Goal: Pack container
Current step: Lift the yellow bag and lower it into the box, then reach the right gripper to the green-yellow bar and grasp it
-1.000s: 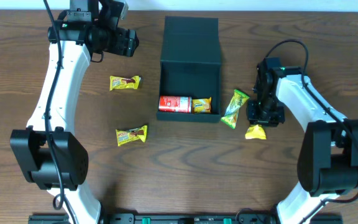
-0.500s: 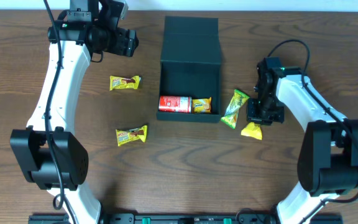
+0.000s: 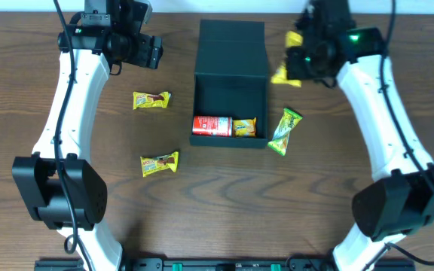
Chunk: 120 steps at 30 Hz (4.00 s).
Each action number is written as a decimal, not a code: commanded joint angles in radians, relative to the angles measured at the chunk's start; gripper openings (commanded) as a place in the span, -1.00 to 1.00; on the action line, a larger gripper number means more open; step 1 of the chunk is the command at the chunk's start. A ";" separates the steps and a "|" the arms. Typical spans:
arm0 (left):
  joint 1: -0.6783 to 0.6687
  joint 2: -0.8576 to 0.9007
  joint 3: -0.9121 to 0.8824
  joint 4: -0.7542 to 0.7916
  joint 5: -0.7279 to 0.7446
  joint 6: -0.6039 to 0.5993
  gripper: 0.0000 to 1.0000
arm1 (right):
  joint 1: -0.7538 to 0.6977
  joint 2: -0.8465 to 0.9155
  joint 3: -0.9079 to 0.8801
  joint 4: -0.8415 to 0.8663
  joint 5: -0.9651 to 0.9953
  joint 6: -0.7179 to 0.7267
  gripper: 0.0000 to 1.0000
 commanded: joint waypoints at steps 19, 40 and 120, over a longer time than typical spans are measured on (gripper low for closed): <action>0.003 -0.006 0.007 -0.008 -0.021 0.018 0.79 | 0.142 0.222 0.014 -0.030 -0.070 0.026 -0.97; 0.003 -0.006 0.007 -0.017 -0.012 0.017 0.91 | 0.053 0.280 0.013 -0.082 -0.072 0.038 -0.97; 0.003 -0.006 0.007 -0.027 -0.013 0.017 0.90 | -0.088 0.202 -0.188 -0.280 -0.074 0.167 0.00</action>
